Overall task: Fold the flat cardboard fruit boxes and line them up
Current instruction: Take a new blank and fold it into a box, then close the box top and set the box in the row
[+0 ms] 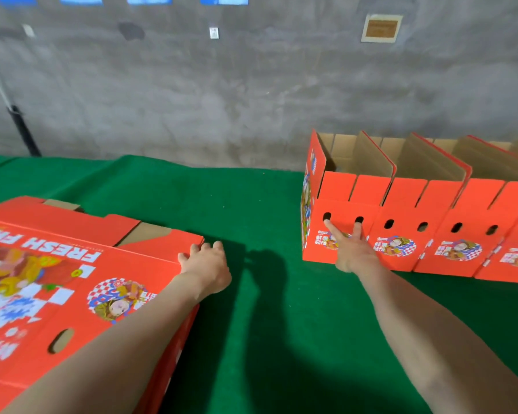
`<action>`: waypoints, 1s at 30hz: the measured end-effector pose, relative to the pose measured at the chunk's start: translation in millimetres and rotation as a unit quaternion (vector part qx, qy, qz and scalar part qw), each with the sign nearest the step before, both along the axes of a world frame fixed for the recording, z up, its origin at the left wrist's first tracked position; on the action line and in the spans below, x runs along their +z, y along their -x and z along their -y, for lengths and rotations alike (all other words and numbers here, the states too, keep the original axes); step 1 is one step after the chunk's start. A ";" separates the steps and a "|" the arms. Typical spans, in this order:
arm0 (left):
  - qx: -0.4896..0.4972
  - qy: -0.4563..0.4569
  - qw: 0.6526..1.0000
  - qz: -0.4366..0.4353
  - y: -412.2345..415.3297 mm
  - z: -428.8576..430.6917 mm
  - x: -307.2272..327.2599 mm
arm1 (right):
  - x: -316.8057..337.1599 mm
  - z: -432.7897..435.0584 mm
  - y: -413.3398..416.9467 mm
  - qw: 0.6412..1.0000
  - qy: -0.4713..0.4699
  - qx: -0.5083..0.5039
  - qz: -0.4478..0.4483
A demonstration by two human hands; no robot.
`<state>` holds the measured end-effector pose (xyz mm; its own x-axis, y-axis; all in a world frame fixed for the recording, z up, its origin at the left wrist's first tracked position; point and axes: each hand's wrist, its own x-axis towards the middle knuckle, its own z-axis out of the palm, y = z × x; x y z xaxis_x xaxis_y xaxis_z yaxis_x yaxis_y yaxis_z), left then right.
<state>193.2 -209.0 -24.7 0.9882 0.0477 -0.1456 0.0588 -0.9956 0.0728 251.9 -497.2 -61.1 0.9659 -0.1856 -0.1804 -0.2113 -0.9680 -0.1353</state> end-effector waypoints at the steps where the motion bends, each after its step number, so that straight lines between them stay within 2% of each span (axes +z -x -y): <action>1: -0.005 0.012 1.000 -0.003 0.6 -2.5 0.2 | 3.2 -1.5 0.6 1.000 -0.012 -0.010 -0.019; 3: -0.016 0.043 0.999 -0.007 1.3 -7.9 0.9 | 9.2 -13.1 5.9 0.998 -0.044 -0.028 -0.035; 5: -0.028 0.089 0.996 0.001 2.3 -14.2 1.4 | 7.6 -37.8 22.1 0.997 -0.077 -0.008 0.005; 8: -0.040 0.195 0.979 0.053 10.3 -28.6 5.8 | -10.4 -93.2 69.8 0.980 -0.159 0.099 0.071; 11: -0.038 0.250 0.960 0.123 31.0 -54.9 8.9 | -29.2 -149.7 122.2 0.951 -0.252 0.172 0.046; 14: 0.012 0.183 0.968 0.172 55.2 -99.8 7.0 | -31.1 -191.7 156.8 0.923 -0.351 0.155 -0.013; 18: 0.130 0.044 0.985 0.109 105.5 -152.7 0.5 | -16.9 -221.9 177.4 0.890 -0.439 0.109 -0.056; 20: 0.109 -0.001 0.990 0.089 136.6 -151.7 -12.0 | -10.0 -232.3 185.6 0.846 -0.522 0.050 -0.098; 22: 0.080 0.010 0.993 0.087 162.0 -137.1 -24.1 | -3.9 -240.6 191.7 0.781 -0.609 -0.030 -0.136; 25: 0.052 0.035 0.994 0.086 191.9 -110.6 -26.1 | 5.1 -241.8 203.8 0.697 -0.693 -0.143 -0.116; 30: -0.036 0.078 0.989 0.121 226.1 -67.4 -6.7 | 27.7 -213.9 231.2 0.631 -0.726 -0.274 -0.028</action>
<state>-32.9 -141.6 -31.4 0.9950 -0.0276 0.0956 -0.0491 -0.9720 0.2299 20.7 -283.3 -33.4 0.8128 -0.0888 -0.5757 -0.5044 0.3869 -0.7719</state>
